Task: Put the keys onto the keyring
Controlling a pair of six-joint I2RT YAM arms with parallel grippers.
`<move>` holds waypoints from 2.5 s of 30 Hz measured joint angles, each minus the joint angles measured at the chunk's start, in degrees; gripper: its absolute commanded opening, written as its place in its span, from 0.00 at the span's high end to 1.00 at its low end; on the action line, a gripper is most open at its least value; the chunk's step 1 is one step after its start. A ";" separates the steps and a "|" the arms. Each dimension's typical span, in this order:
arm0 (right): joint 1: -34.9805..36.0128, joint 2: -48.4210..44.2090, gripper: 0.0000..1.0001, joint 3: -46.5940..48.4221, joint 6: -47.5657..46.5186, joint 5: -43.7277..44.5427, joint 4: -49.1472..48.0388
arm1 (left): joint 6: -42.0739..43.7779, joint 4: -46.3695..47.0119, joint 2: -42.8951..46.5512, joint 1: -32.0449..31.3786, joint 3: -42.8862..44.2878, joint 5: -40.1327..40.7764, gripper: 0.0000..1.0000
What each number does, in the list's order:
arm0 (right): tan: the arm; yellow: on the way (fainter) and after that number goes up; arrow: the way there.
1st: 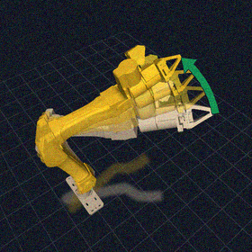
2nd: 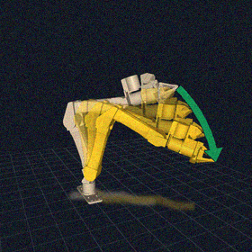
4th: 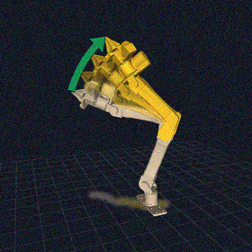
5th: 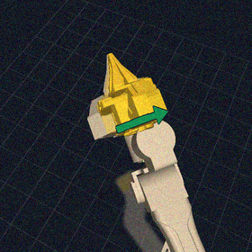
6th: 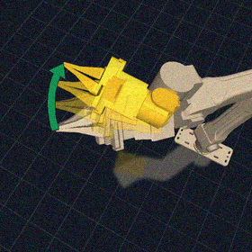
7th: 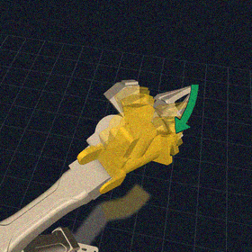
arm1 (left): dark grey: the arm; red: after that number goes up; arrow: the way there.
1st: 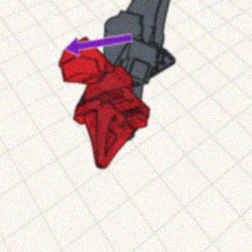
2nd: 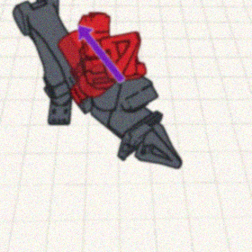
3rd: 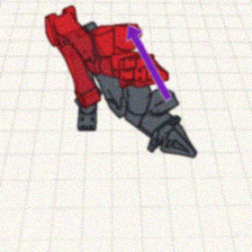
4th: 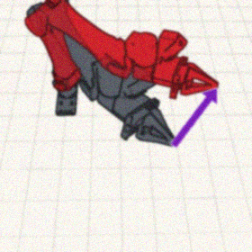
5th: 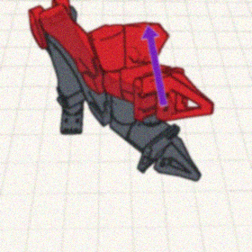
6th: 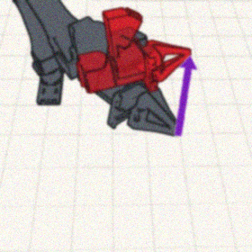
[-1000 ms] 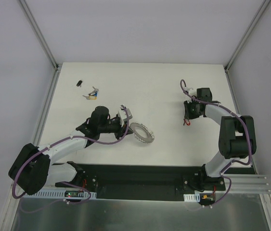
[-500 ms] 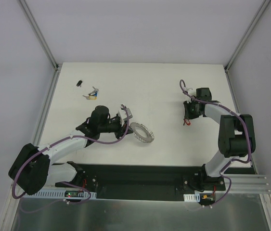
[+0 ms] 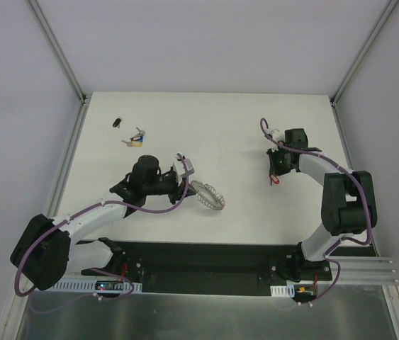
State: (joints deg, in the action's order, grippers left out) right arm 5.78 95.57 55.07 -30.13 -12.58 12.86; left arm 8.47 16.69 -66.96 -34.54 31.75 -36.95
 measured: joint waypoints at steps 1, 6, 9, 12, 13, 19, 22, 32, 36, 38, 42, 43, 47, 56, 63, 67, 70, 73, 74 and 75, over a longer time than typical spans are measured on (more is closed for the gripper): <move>0.57 -0.81 0.99 0.00 0.00 0.02 0.44 | 0.15 0.00 0.11 -0.02 0.04 0.00 1.00; 4.13 -9.11 0.99 0.00 0.11 -1.01 2.10 | 1.90 -0.04 0.35 0.00 0.90 -0.07 1.00; 7.34 -15.45 0.99 0.02 0.09 -2.29 3.93 | 3.87 0.00 0.55 0.00 1.60 -0.61 1.00; 11.47 -21.35 0.99 0.22 0.00 -3.67 6.34 | 6.56 0.00 0.55 0.02 2.40 -2.54 1.00; 13.03 -23.41 0.99 0.46 -0.09 -4.28 7.30 | 7.37 -0.02 0.55 0.02 2.64 -3.21 1.00; 20.63 -31.56 0.99 3.96 -1.20 -7.19 13.62 | 13.31 -2.47 -1.79 0.11 7.89 -10.25 1.00; 24.52 -33.94 0.99 5.75 -1.95 -7.82 16.55 | 14.93 -3.15 -4.00 0.13 11.21 -13.92 1.00; 31.91 -37.68 0.99 6.45 -2.27 -7.89 20.94 | 14.38 -2.34 -9.35 0.13 17.40 -22.93 1.00; 34.84 -37.68 0.99 6.67 -3.06 -6.93 22.12 | 11.93 -1.20 -10.64 0.09 18.78 -25.18 1.00; 35.85 -37.70 0.99 7.10 -3.63 -6.34 22.62 | 10.60 -0.42 -10.95 0.07 18.99 -25.75 1.00; 37.16 -37.88 0.99 7.74 -4.37 -5.29 22.64 | 7.58 1.60 -11.45 -0.26 19.12 -26.10 1.00; 37.44 -37.99 0.99 7.74 -4.50 -4.81 22.60 | 6.93 2.14 -11.56 -0.39 19.17 -26.10 1.00; 38.73 -38.25 0.99 7.74 -4.79 -3.28 22.25 | 4.15 4.09 -11.56 -1.14 19.23 -26.05 1.00; 41.62 -38.40 0.99 7.74 -5.55 0.31 19.61 | 0.39 7.69 -11.56 -1.53 19.23 -26.05 1.00; 43.89 -38.40 0.99 7.74 -5.66 1.68 18.82 | -0.61 8.37 -11.50 -1.53 19.23 -26.05 1.00; 44.72 -38.40 0.99 7.74 -5.55 3.45 18.34 | -1.11 8.41 -11.34 -1.53 19.23 -26.05 1.00; 44.85 -38.40 0.99 7.74 -5.27 5.01 17.90 | -1.51 8.61 -11.15 -1.53 19.23 -26.05 1.00; 44.85 -38.40 0.99 7.72 -4.98 5.84 17.38 | -1.66 8.87 -10.82 -1.55 19.23 -26.05 1.00; 44.85 -38.40 0.99 7.74 -4.87 5.90 17.31 | -1.66 8.94 -10.73 -1.55 19.23 -26.08 1.00; 44.85 -38.40 0.99 7.74 -4.81 5.90 17.33 | -1.66 9.03 -10.67 -1.64 19.23 -26.05 1.00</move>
State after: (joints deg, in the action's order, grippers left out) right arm 50.63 57.17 62.81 -34.94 -6.68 30.20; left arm 6.81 25.71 -77.62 -36.18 50.98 -63.00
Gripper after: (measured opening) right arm 0.017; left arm 0.009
